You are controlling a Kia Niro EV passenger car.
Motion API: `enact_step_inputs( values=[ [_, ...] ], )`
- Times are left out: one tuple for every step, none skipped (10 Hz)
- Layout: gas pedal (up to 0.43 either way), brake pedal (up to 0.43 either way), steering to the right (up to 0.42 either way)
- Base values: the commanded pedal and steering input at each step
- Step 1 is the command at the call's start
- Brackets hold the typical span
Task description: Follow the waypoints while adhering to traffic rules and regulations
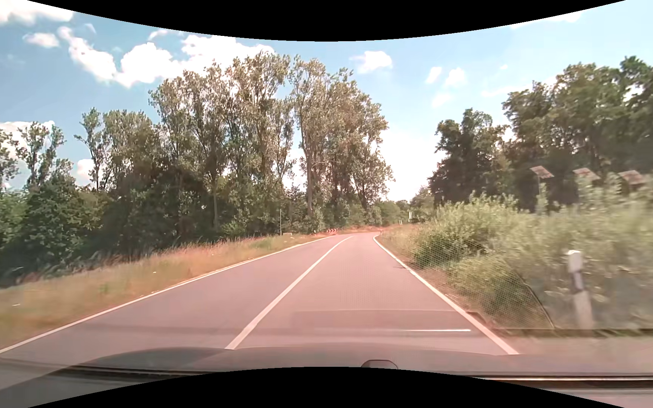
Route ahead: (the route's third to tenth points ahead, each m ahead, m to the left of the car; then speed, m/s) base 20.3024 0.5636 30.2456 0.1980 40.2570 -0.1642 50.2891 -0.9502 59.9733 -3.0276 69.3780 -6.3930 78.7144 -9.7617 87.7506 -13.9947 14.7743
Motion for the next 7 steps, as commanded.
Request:
enact_step_inputs(
  values=[
    [0.039, 0.0, -0.001],
    [0.039, 0.0, -0.001],
    [0.039, 0.0, -0.001],
    [0.039, 0.0, -0.001],
    [0.039, 0.0, -0.001],
    [0.039, 0.0, -0.001],
    [0.039, 0.0, -0.001]
  ],
)
